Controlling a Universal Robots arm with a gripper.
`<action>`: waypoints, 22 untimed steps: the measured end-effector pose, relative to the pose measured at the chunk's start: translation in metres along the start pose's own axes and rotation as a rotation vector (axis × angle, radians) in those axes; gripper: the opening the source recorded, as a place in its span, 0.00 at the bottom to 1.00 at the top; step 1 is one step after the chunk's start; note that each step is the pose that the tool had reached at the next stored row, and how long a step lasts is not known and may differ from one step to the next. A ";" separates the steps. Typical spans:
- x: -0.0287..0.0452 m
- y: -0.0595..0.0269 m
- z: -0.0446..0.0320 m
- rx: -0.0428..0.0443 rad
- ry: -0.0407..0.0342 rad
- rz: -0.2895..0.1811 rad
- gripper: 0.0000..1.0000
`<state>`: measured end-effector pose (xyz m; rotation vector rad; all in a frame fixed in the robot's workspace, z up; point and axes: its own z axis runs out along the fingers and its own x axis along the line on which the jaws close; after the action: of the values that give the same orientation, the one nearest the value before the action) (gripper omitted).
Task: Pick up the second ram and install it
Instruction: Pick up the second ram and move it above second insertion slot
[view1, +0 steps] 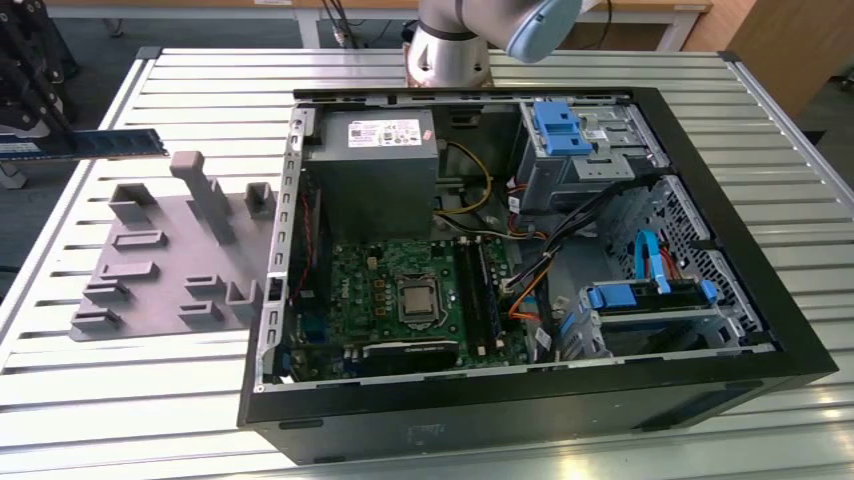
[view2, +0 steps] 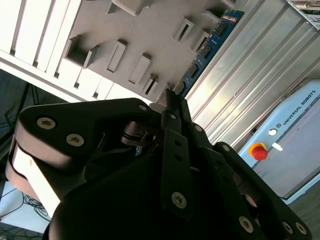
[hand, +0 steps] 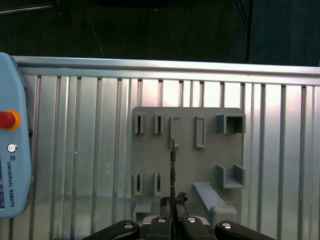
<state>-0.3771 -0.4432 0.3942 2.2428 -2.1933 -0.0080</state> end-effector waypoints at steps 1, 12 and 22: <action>0.0000 -0.0004 0.0000 0.0000 -0.0001 0.000 0.14; 0.0001 -0.0046 -0.0001 -0.0001 0.0000 0.000 0.14; 0.0002 -0.0087 -0.0001 -0.0001 0.0001 0.000 0.14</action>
<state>-0.3684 -0.4432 0.3942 2.2427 -2.1932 -0.0080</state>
